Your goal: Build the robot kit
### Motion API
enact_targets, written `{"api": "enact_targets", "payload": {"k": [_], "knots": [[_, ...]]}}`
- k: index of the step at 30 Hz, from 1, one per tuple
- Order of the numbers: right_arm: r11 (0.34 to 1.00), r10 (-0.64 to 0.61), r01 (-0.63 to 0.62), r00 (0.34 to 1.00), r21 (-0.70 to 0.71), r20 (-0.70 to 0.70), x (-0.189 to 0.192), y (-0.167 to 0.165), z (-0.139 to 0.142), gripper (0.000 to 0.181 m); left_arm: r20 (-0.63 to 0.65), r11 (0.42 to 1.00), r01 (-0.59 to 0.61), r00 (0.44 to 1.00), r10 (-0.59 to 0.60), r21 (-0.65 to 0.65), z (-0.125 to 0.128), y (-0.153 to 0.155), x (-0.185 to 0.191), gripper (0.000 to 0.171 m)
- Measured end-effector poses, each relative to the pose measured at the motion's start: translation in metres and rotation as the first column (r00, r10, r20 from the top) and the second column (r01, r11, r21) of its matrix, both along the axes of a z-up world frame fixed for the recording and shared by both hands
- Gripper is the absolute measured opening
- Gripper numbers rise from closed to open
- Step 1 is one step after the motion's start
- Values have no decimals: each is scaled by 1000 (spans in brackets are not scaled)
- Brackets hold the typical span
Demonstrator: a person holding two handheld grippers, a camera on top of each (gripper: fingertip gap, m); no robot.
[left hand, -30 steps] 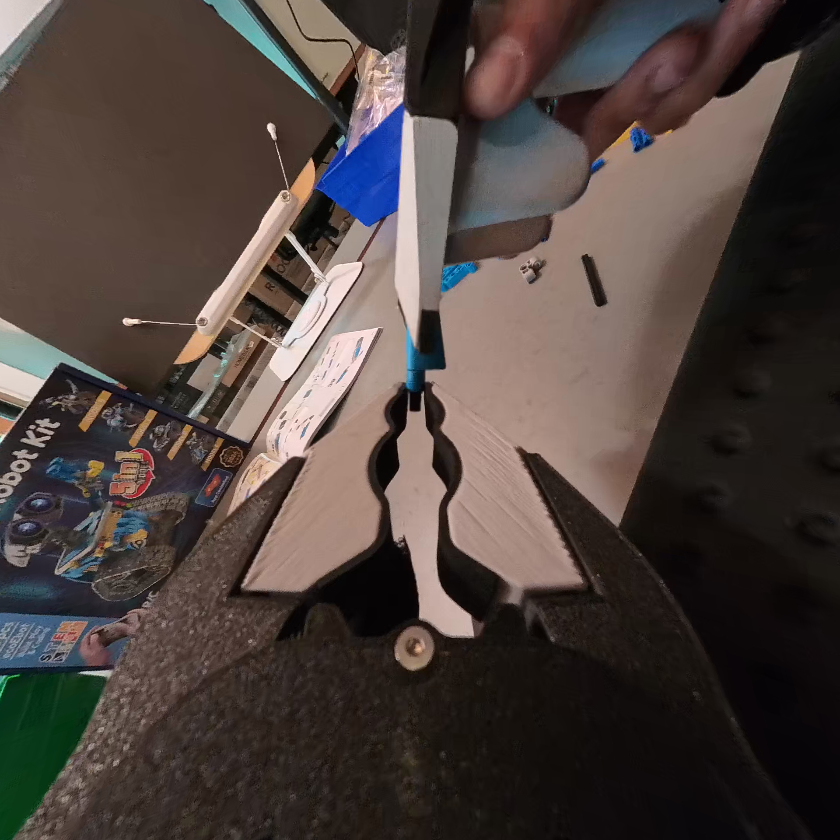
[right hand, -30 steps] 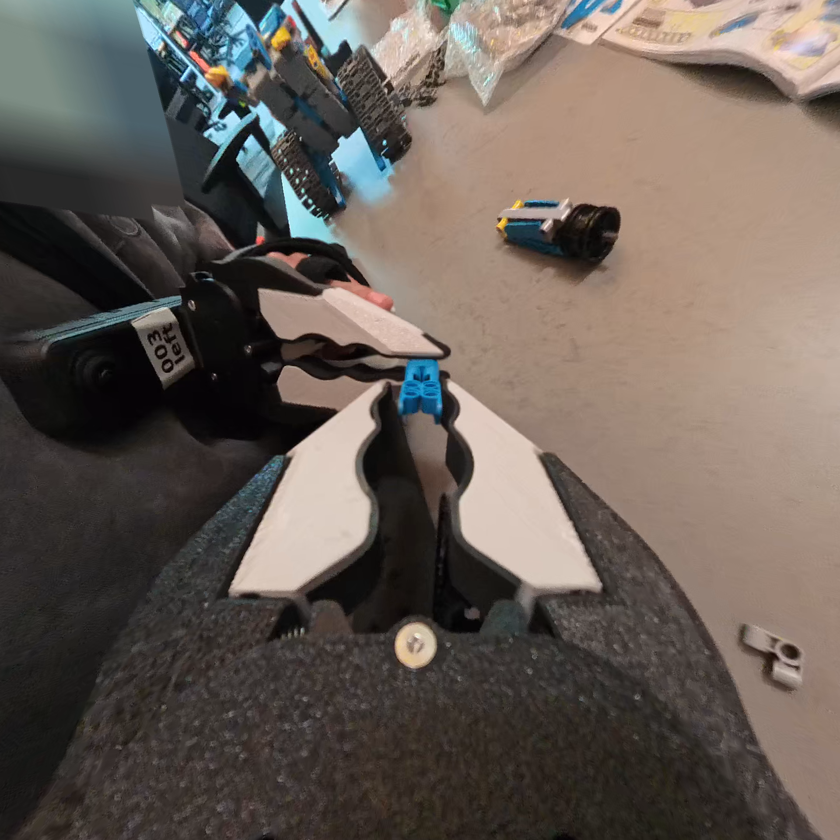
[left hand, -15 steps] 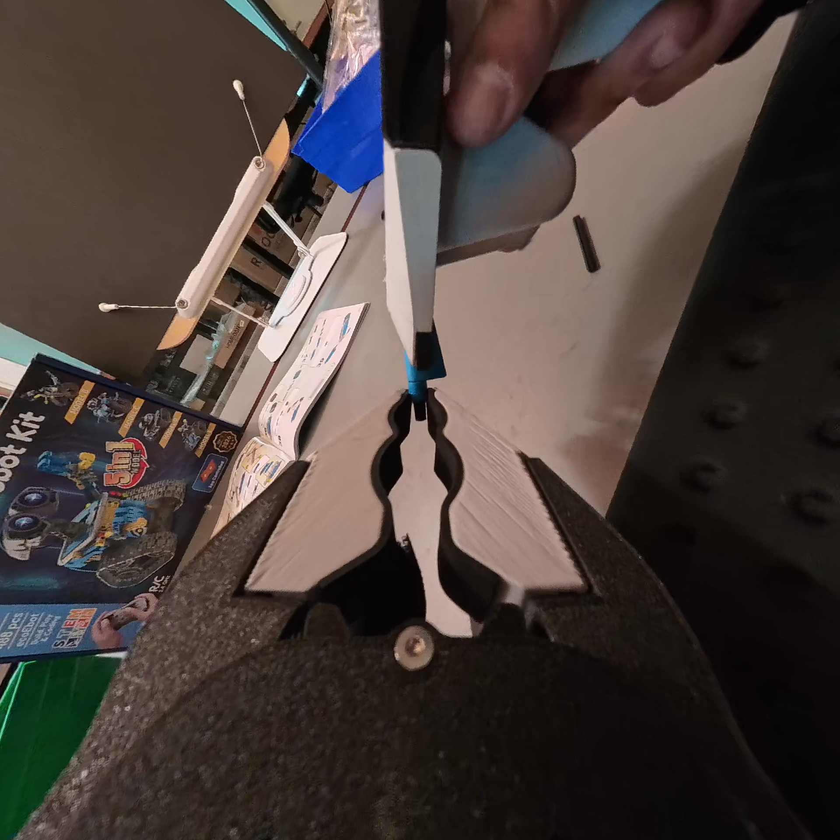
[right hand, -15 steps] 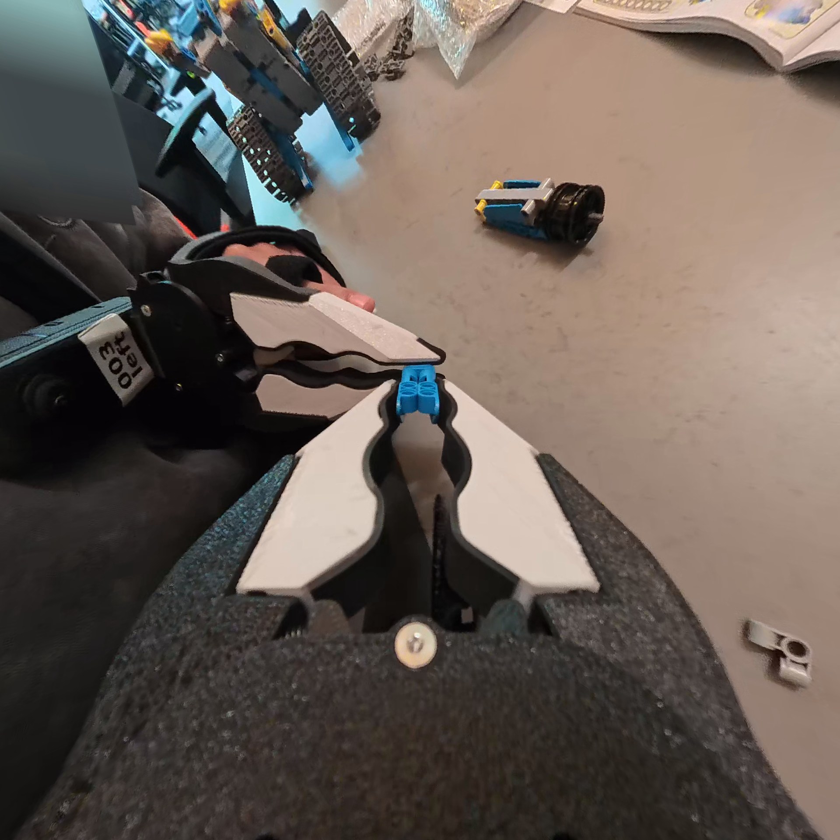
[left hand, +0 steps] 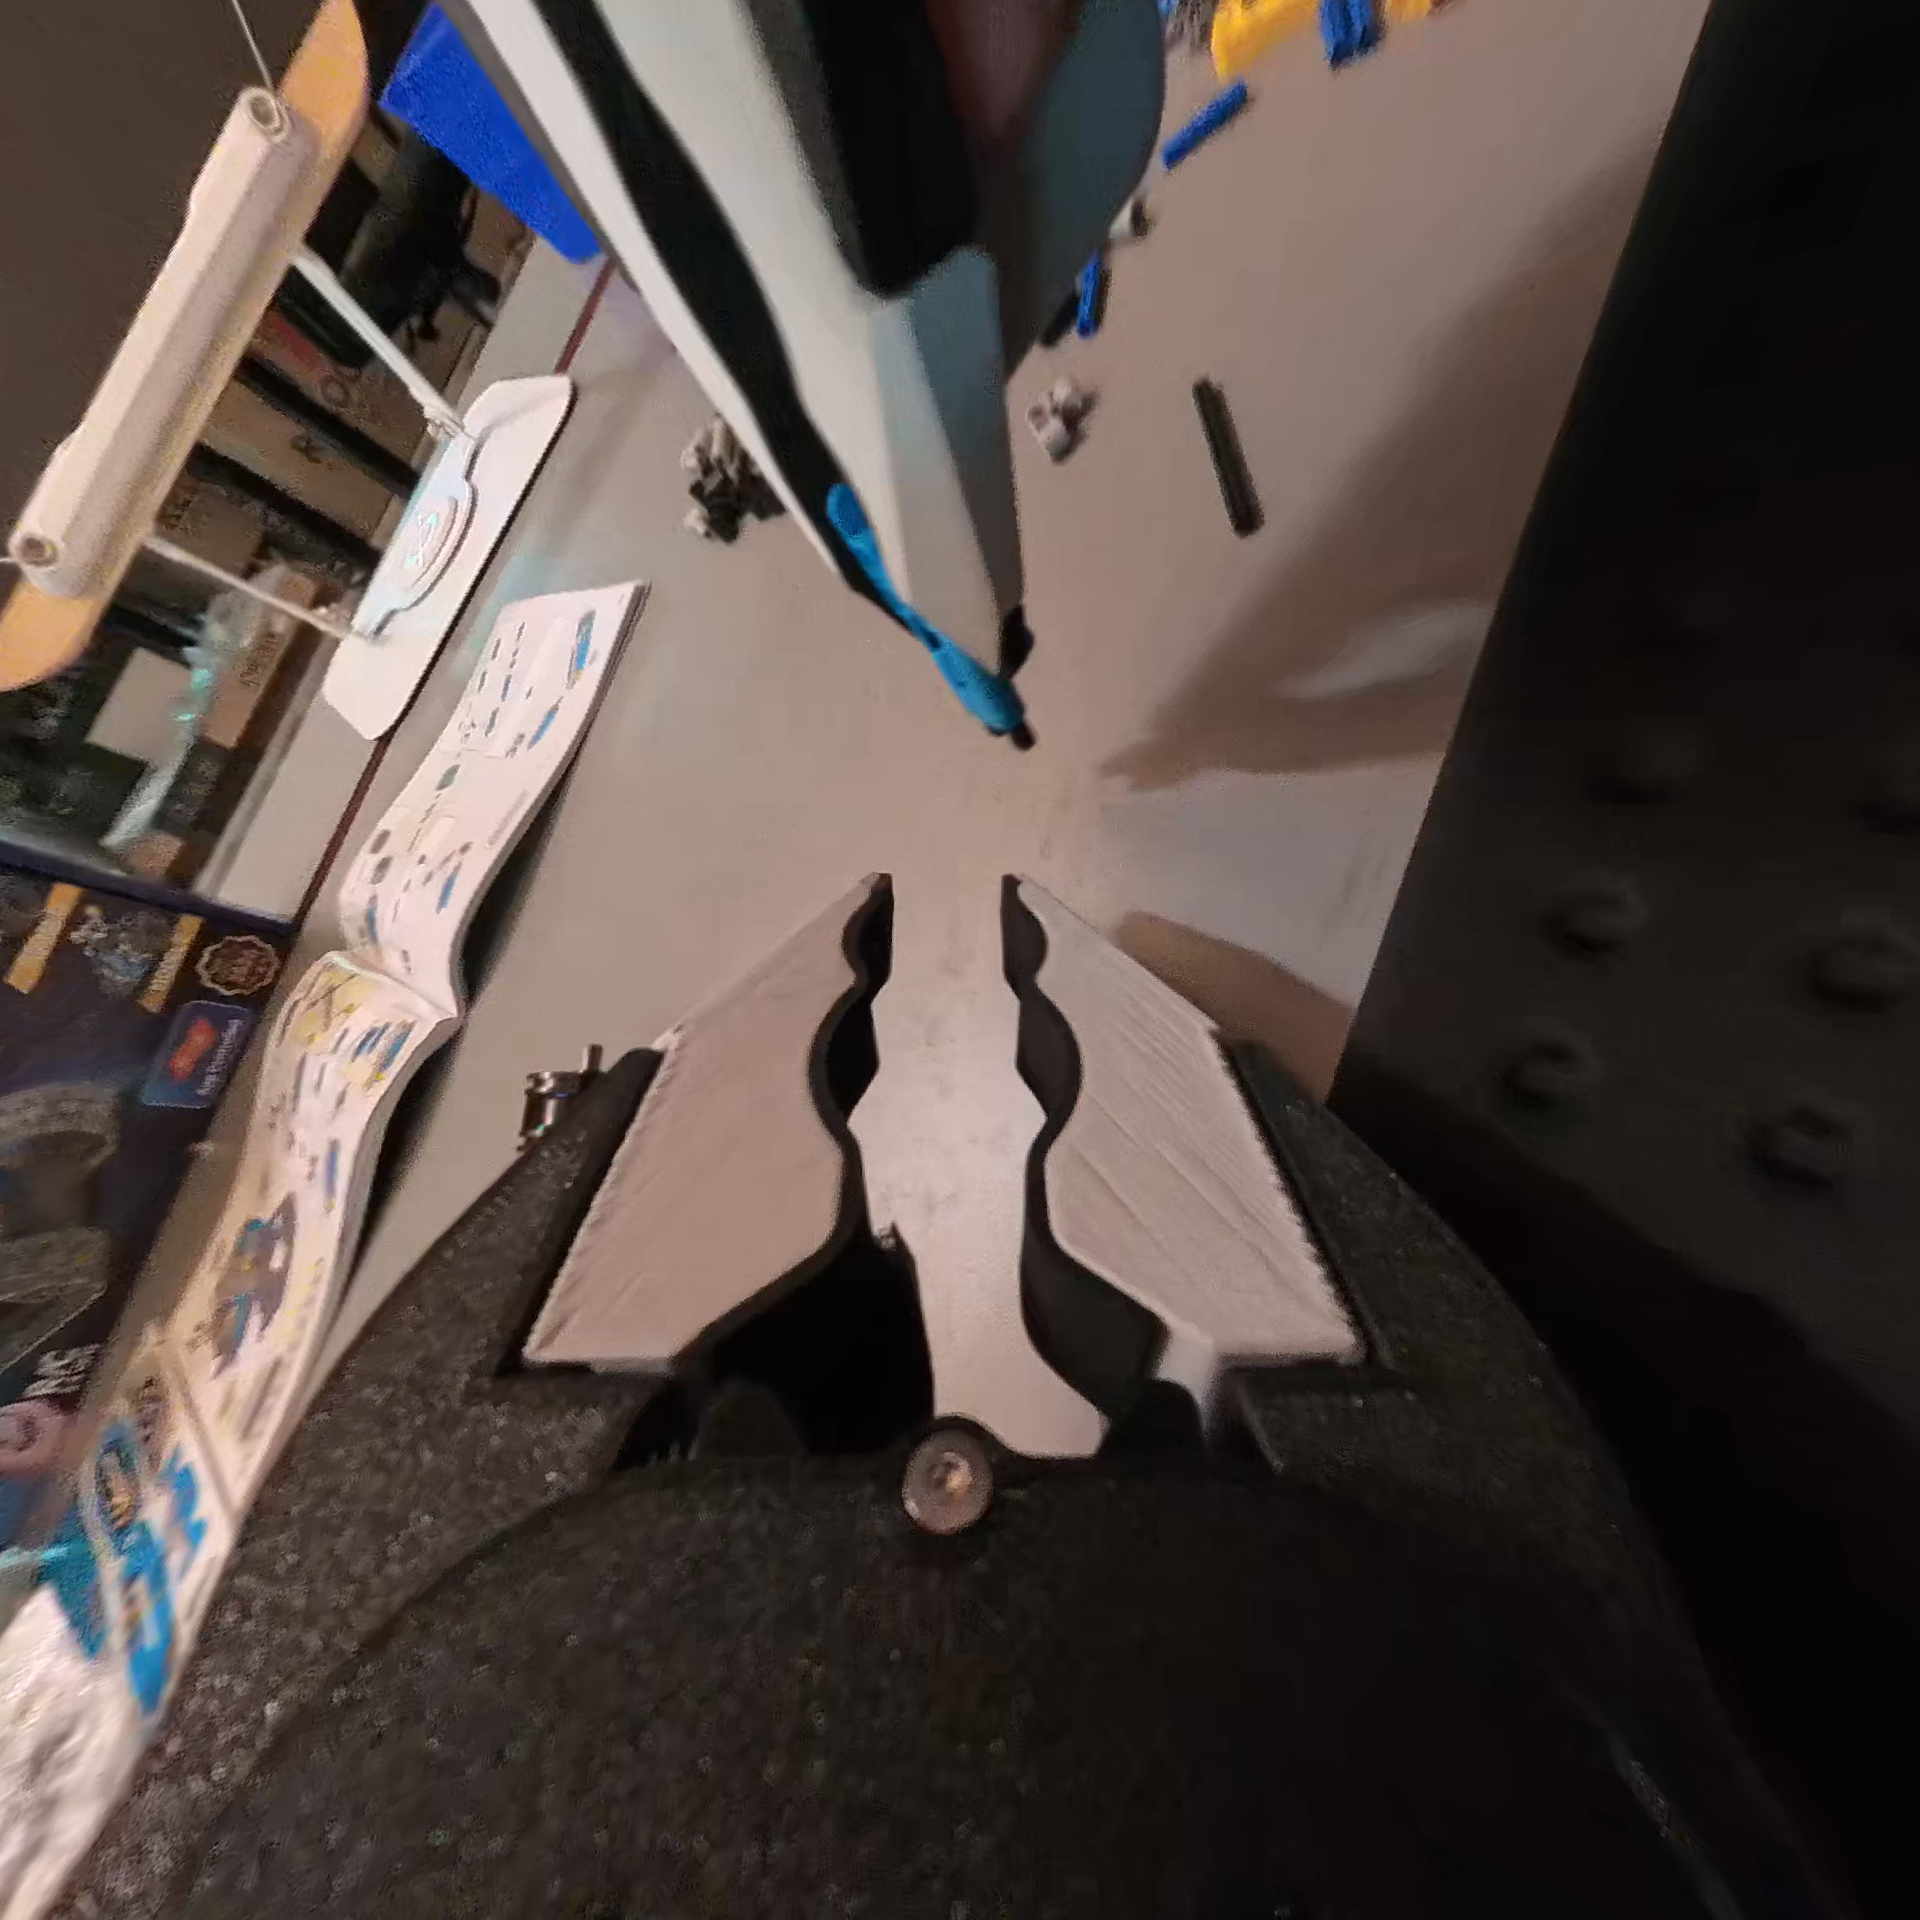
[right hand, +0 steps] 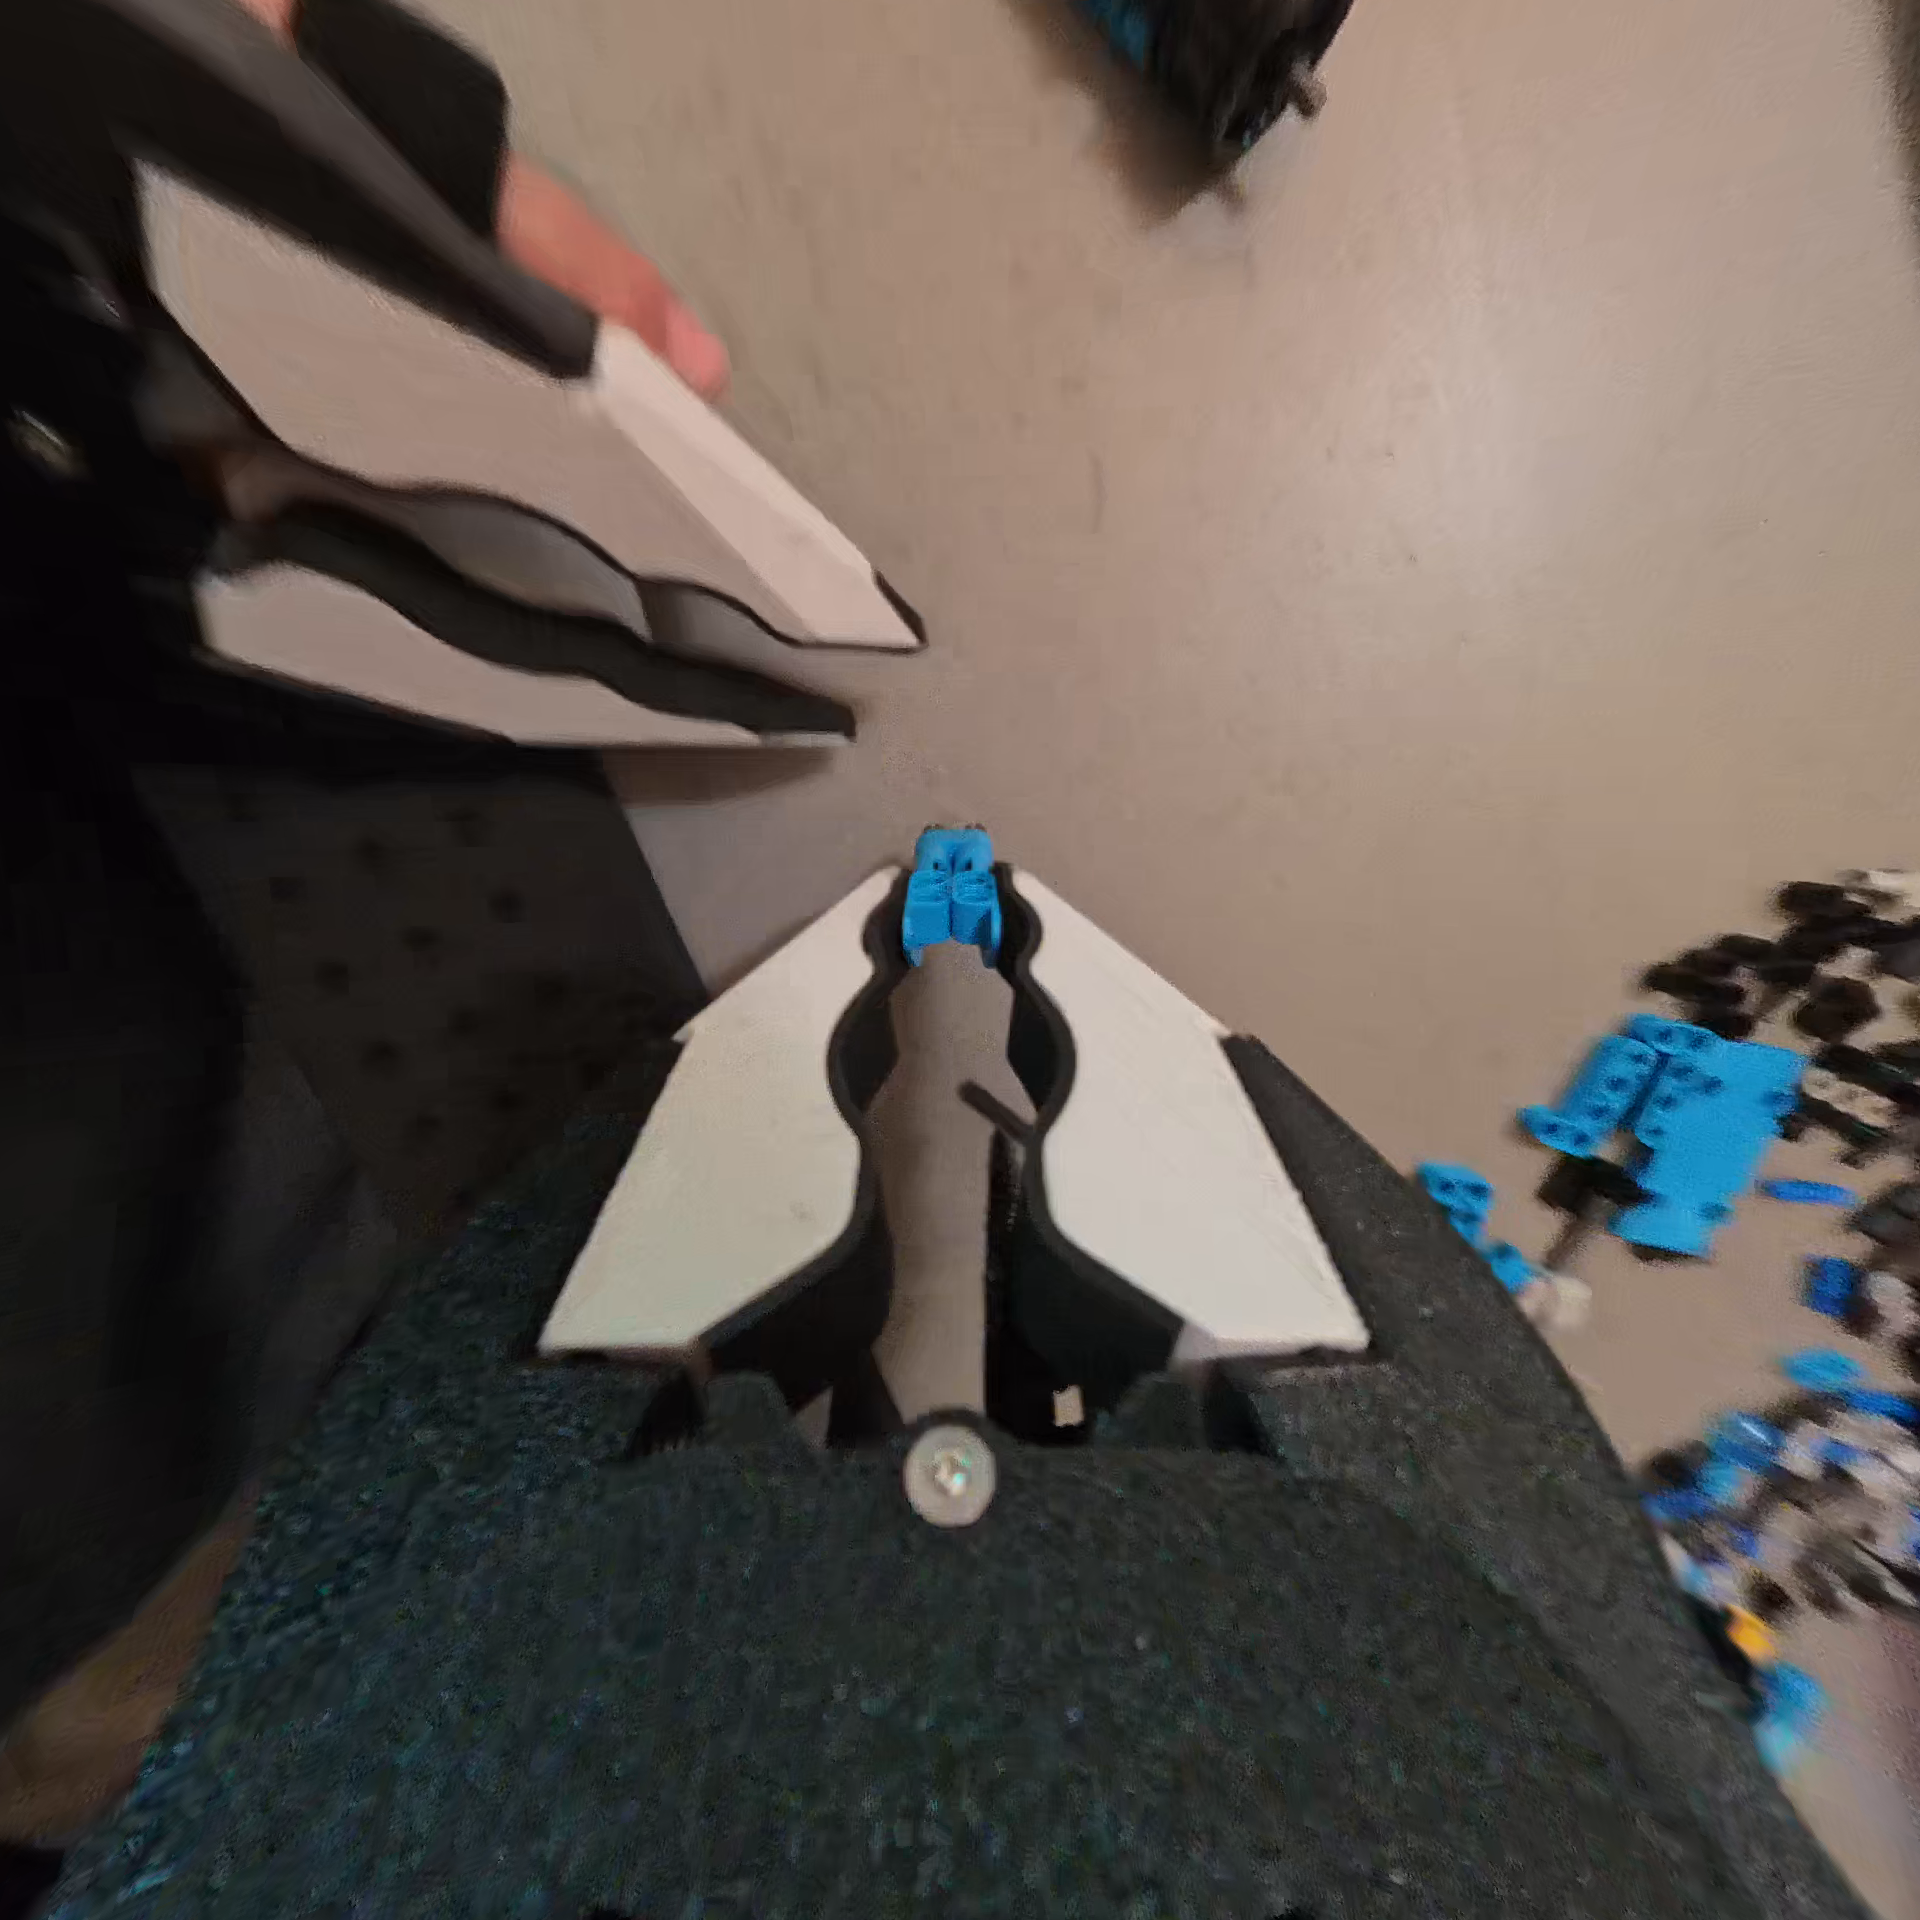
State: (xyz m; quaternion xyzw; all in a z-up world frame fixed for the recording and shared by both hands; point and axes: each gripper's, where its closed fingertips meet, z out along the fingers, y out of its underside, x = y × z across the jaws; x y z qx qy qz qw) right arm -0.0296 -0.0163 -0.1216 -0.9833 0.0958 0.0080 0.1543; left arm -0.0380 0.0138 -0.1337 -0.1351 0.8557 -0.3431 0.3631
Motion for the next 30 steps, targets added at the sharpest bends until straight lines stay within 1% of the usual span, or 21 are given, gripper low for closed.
{"api": "enact_targets", "payload": {"k": [2, 5, 8, 11, 13, 16, 18, 22, 25, 30], "knots": [[992, 52, -53, 999, -116, -10, 0, -11, -6, 15, -1, 999, 32, 999, -32, -5, 0, -3, -4, 16], [969, 78, -85, 996, -233, -40, 0, -25, -23, 16, 19, 996, 68, 997, -69, 57, -6, -7, -9, 13], [975, 66, -73, 997, -208, -40, -1, -21, -23, 15, 29, 995, 84, 996, -86, 62, -6, -8, -12, 9], [973, 74, -75, 997, -220, -14, -2, -22, -23, 15, 17, 995, 87, 996, -88, 39, -4, -9, -12, 8], [973, 49, -55, 998, -224, -29, -2, -22, -23, 14, 20, 995, 91, 996, -92, 33, -3, -9, -13, 8], [972, 53, -59, 998, -229, -32, -2, -21, -23, 14, 26, 996, 89, 996, -90, 32, -2, -9, -13, 8], [973, 40, -50, 998, -226, -48, -2, -21, -24, 14, 24, 996, 86, 996, -87, 37, -3, -9, -13, 8], [969, 55, -65, 997, -237, -49, -2, -19, -24, 14, 26, 995, 84, 996, -85, 56, -6, -9, -13, 7], [975, 42, -56, 997, -214, -69, -2, -18, -25, 14, 33, 994, 83, 996, -86, 69, -6, -9, -13, 7], [978, 42, -53, 997, -199, -60, -2, -17, -27, 15, 46, 993, 82, 995, -86, 82, -7, -9, -13, 7]]}}
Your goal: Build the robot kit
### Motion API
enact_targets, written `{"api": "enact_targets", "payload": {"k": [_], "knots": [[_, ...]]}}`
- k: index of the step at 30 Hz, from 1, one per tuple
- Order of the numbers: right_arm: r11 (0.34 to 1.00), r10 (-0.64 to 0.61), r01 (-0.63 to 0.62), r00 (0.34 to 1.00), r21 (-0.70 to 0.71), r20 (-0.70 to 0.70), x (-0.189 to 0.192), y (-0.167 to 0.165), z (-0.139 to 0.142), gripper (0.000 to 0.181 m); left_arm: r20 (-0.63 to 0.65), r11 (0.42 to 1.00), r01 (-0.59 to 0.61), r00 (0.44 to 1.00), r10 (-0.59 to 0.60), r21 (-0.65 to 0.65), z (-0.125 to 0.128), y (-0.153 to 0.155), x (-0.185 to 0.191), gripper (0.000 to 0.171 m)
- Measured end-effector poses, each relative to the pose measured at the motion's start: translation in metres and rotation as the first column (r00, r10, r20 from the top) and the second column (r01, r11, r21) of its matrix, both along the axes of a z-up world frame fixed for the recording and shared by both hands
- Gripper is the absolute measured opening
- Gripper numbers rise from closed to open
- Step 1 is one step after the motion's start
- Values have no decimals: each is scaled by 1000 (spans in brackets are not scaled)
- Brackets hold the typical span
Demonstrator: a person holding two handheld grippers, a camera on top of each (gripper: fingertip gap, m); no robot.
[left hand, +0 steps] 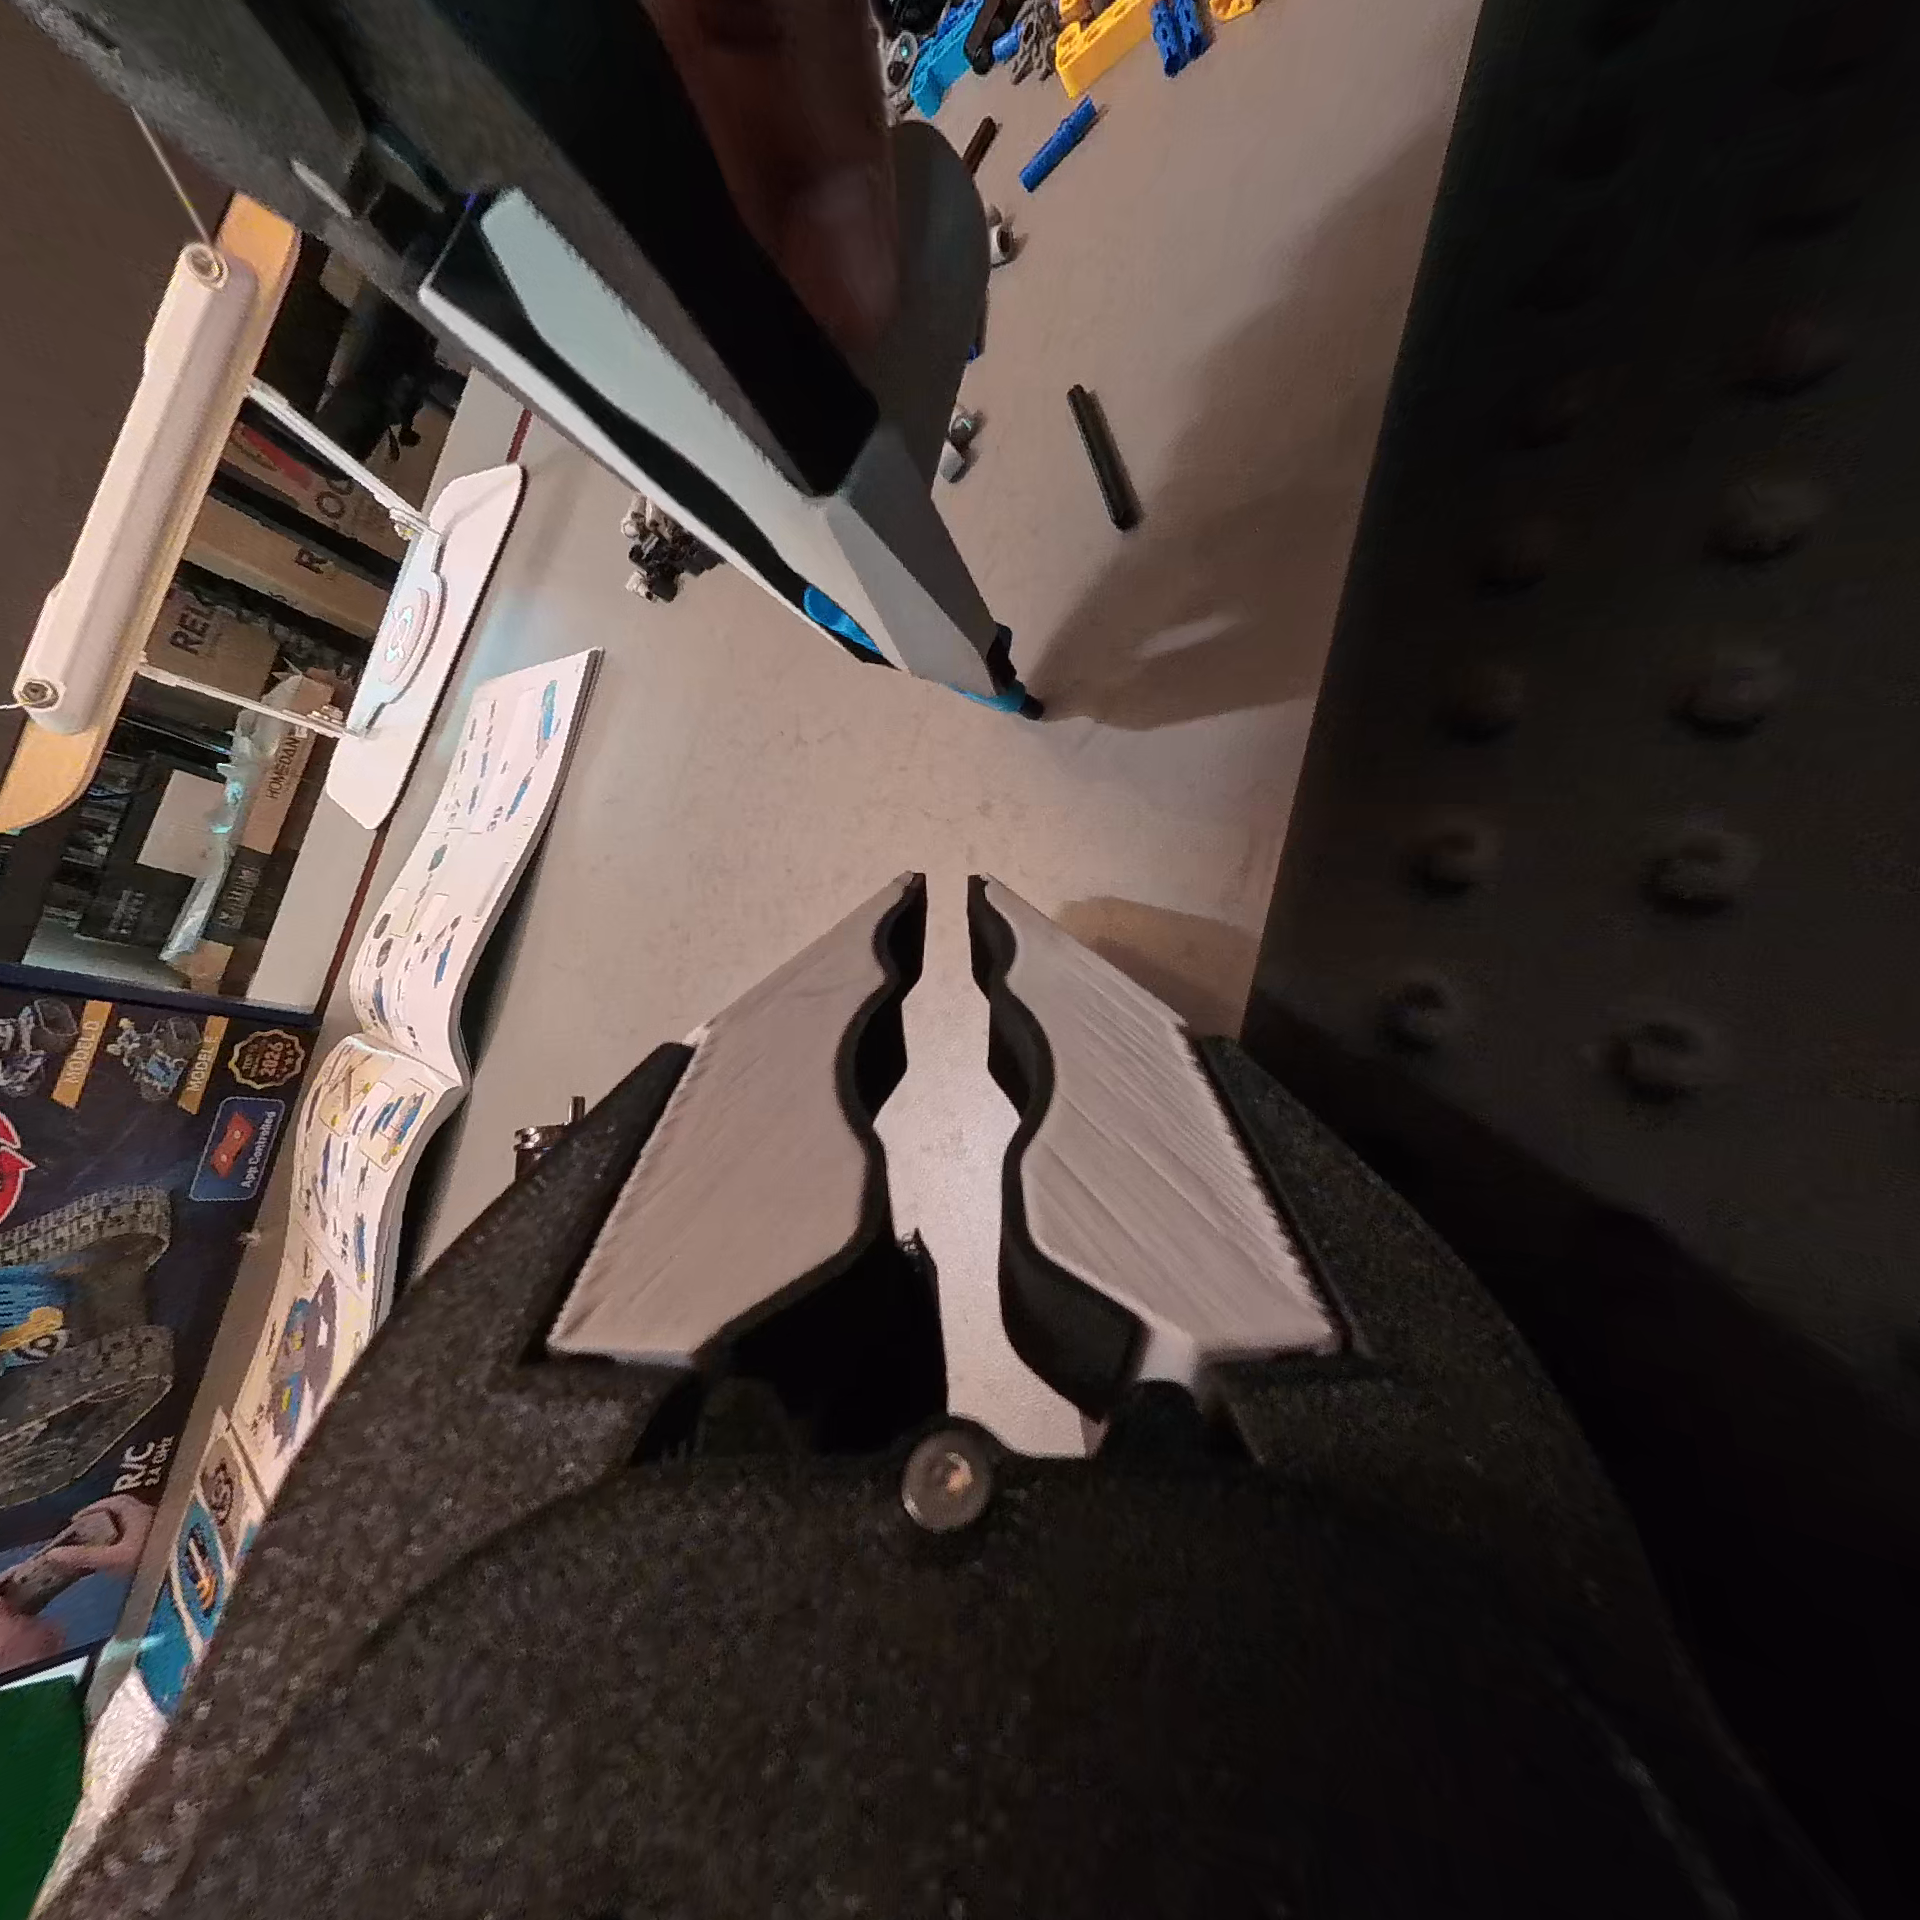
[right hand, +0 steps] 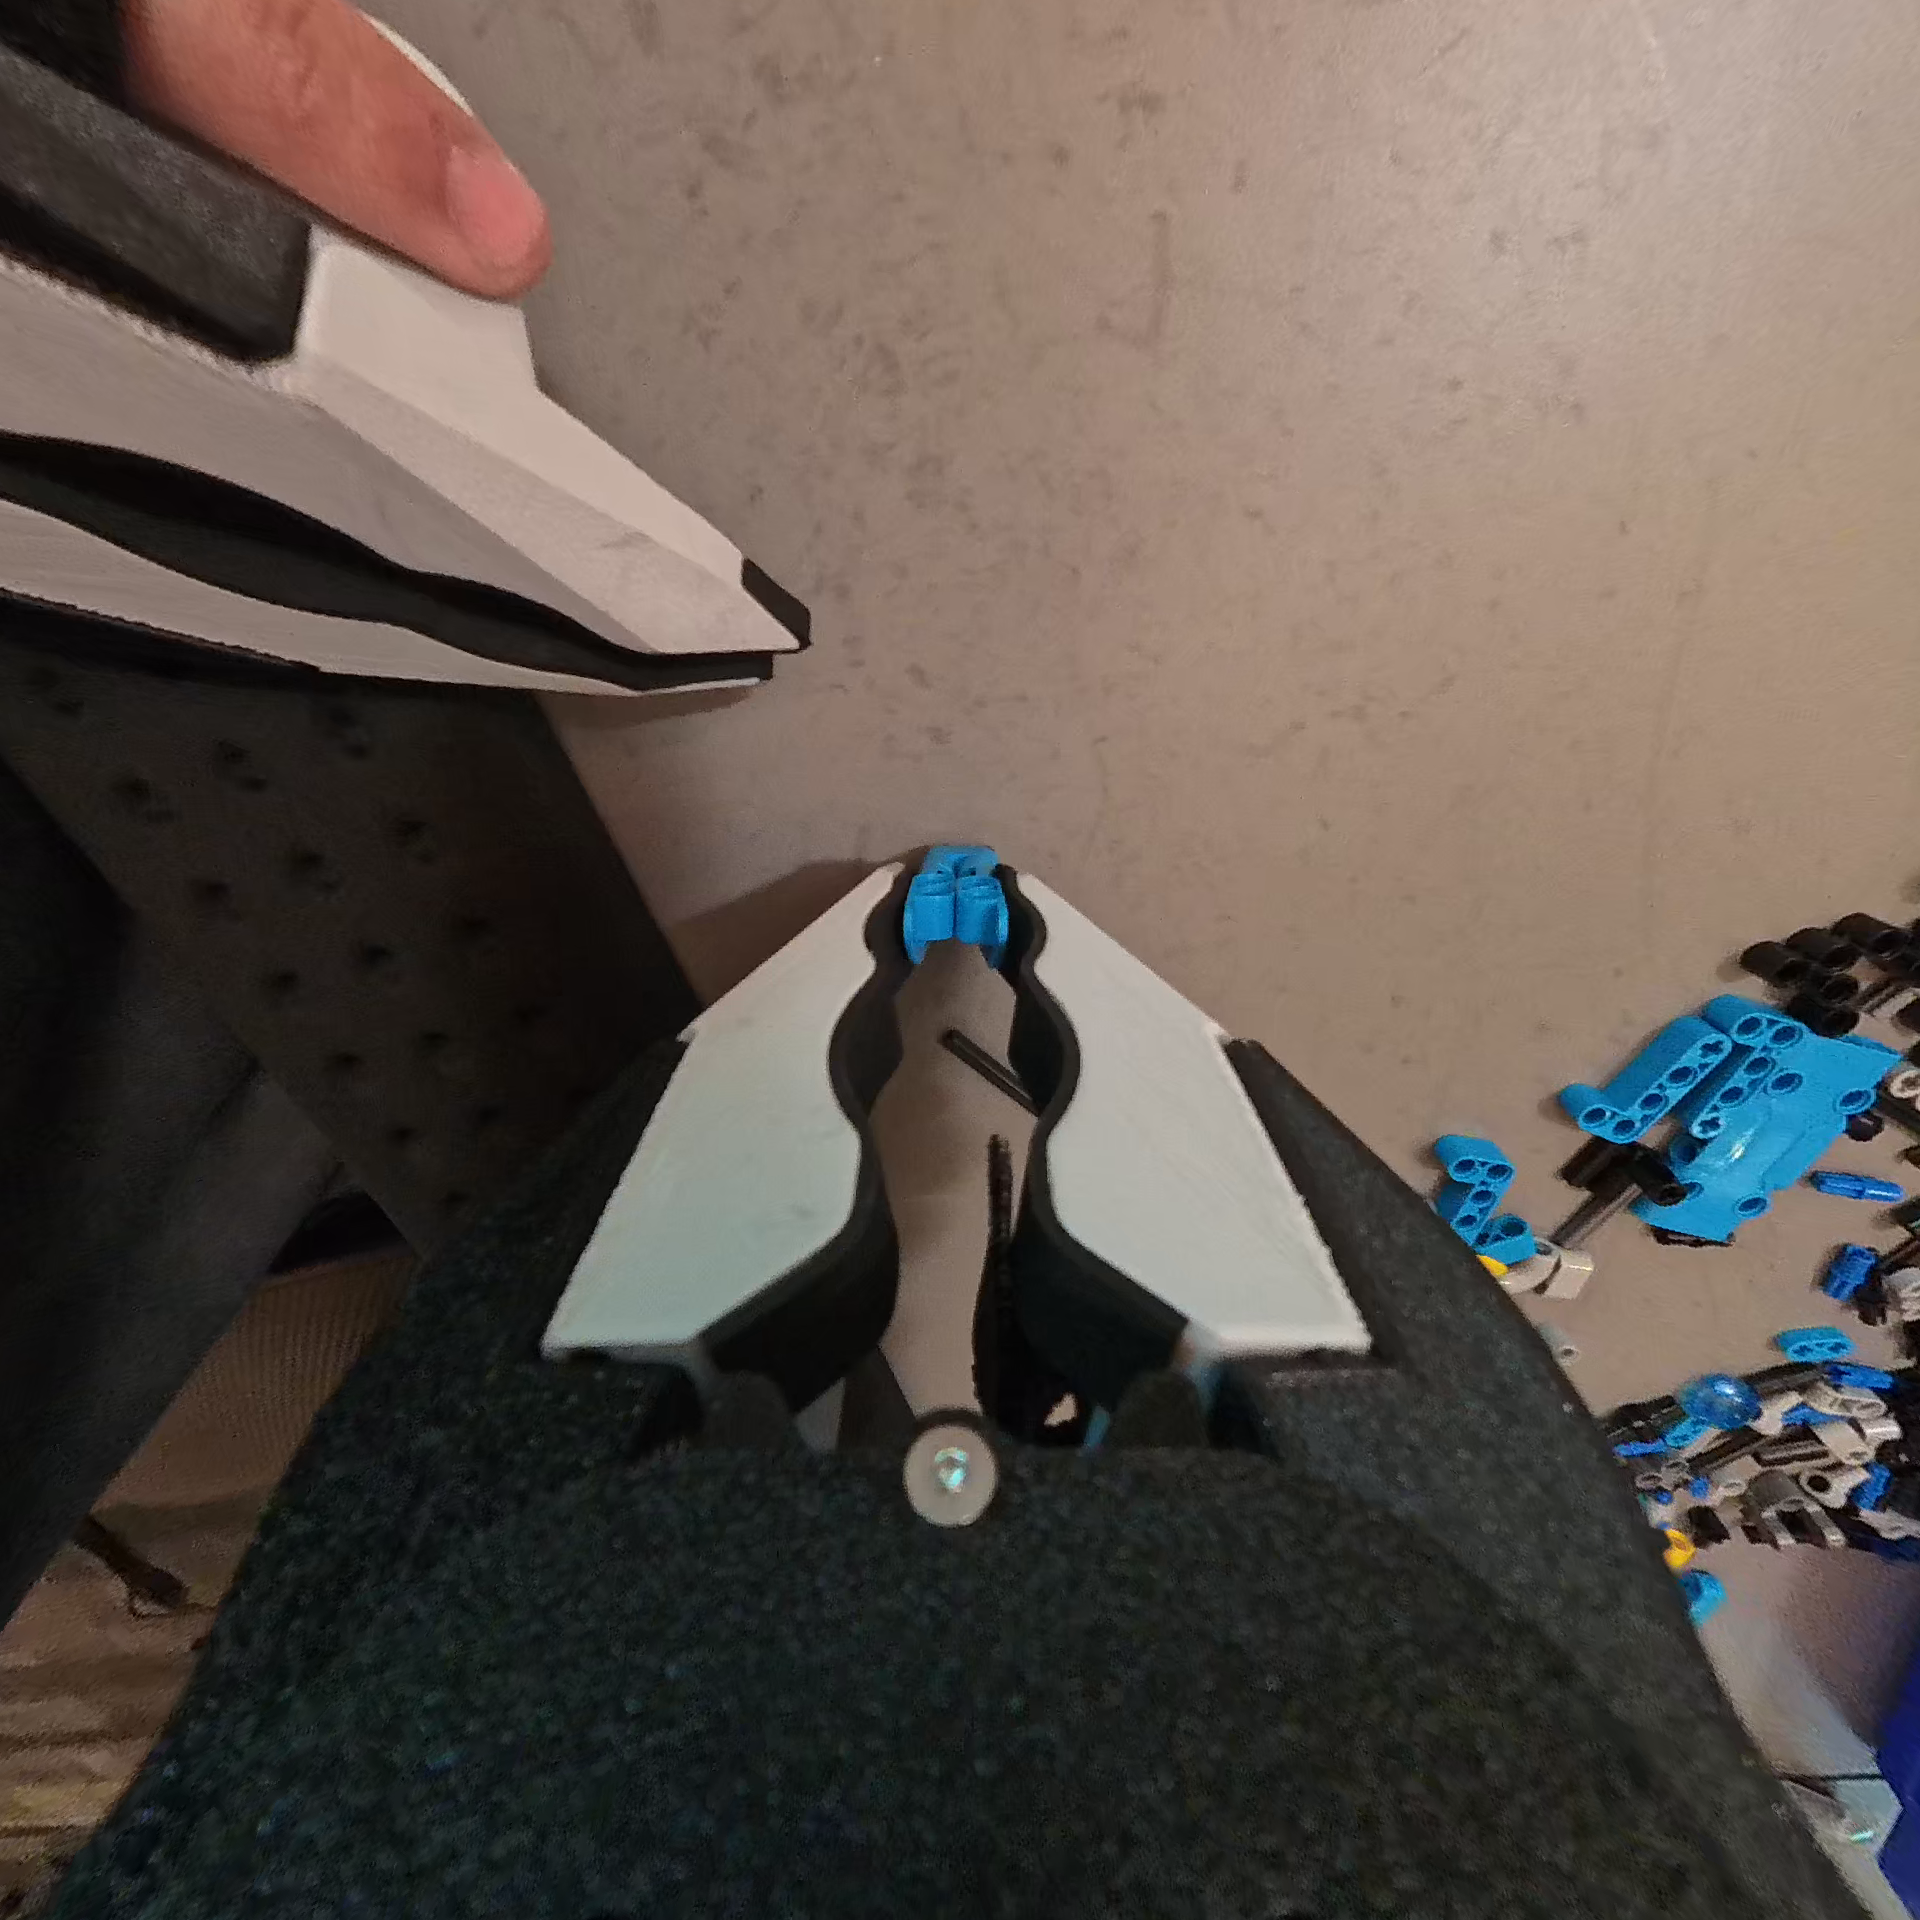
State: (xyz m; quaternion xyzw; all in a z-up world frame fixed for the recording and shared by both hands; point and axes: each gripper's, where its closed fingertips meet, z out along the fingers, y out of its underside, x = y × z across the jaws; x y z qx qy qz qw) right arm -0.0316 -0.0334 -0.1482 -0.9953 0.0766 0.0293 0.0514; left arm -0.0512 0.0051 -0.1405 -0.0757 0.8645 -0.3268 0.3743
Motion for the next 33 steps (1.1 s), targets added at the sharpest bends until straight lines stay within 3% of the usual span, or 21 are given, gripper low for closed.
{"api": "enact_targets", "payload": {"k": [6, 9, 11, 13, 18, 21, 24, 26, 27, 28, 30, 31, 33], "knots": [[1000, 6, -6, 1000, 24, 10, 0, -2, 0, 15, -10, 1000, -10, 1000, 9, -10, 0, 1, 2, 8], [979, -133, 146, 986, 140, -98, 5, 4, 4, 15, -33, 996, -54, 998, 52, -74, 7, 5, 9, 13], [928, -167, 224, 964, 298, -206, 4, 17, 20, 15, -55, 984, -93, 995, 86, -152, 16, 10, 15, 24], [868, -204, 334, 915, 369, -349, 0, 26, 34, 15, -77, 964, -104, 993, 87, -246, 28, 11, 16, 26], [752, -113, 363, 893, 550, -435, -7, 54, 63, 15, -125, 928, -132, 988, 94, -348, 40, 15, 20, 27], [709, -66, 347, 900, 614, -432, -12, 70, 69, 15, -99, 913, -133, 990, 102, -385, 49, 19, 21, 10], [657, -40, 345, 904, 670, -426, -6, 81, 77, 20, -138, 871, -172, 983, 120, -461, 58, 29, 25, 8], [623, -47, 307, 933, 719, -358, 14, 82, 89, 37, -241, 778, -242, 963, 120, -579, 67, 43, 34, 8], [569, -63, 304, 943, 764, -328, 30, 83, 104, 37, -327, 705, -286, 942, 81, -649, 71, 50, 38, 8], [492, -77, 316, 944, 811, -322, 45, 85, 124, 35, -408, 611, -332, 913, 16, -718, 75, 57, 42, 8], [323, -99, 333, 943, 886, -319, 75, 87, 161, 34, -496, 366, -413, 851, -170, -834, 93, 74, 49, 7], [253, -119, 335, 942, 908, -315, 89, 88, 173, 34, -504, 255, -444, 820, -270, -859, 101, 81, 51, 7], [141, -152, 329, 939, 934, -308, 111, 91, 182, 33, -476, 94, -485, 772, -422, -870, 112, 91, 51, 6]]}}
